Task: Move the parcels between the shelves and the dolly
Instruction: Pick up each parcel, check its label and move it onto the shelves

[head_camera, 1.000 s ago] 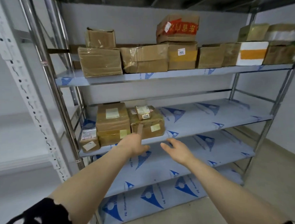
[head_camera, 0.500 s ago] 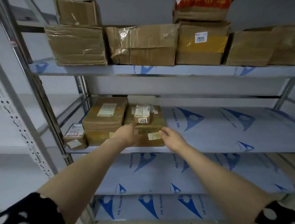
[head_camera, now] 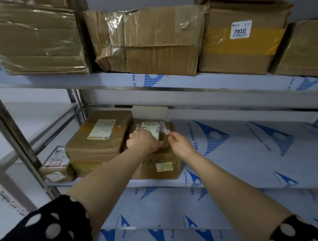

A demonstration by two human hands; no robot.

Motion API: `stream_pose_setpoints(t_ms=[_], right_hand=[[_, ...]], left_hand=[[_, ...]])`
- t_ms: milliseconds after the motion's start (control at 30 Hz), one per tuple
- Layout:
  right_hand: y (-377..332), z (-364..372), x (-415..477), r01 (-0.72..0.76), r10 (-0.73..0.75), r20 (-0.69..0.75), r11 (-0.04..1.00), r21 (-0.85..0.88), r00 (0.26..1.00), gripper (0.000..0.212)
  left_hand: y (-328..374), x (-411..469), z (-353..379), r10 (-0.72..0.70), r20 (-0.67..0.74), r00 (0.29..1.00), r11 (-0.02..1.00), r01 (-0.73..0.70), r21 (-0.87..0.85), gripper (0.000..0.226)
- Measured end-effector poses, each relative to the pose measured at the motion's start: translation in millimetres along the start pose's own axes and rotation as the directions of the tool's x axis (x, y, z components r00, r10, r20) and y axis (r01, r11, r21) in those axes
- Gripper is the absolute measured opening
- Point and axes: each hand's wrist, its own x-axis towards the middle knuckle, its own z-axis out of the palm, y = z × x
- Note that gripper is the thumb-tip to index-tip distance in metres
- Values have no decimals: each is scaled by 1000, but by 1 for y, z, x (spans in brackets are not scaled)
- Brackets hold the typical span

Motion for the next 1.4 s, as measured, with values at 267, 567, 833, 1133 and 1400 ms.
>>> stream_pose_setpoints(t_ms=[267,567,833,1133,1400], right_hand=[[6,-3,33,9,-9,1,994,107,1000,47],[-49,42,29,23,-109,168,895,446,980,33],[-106,164,-63,169,-359,411,887,430,838,24],[-188,333,-224,171,-432,657,890,423,618,18],[-252,503,-403,89,-362,814,927,364,455,18]], left_hand=[[-10,13,-4,121,-53,991,986,-126,-106,91],[-108,-60,-18,70,-234,970,974,-116,-193,112],[-228,-166,-29,-618,-214,757,554,226,-801,63],[-421,-316,-47,-851,-46,522,138,139,-981,21],[-624,-462,-32,-968,73,240,-5,272,-962,29]])
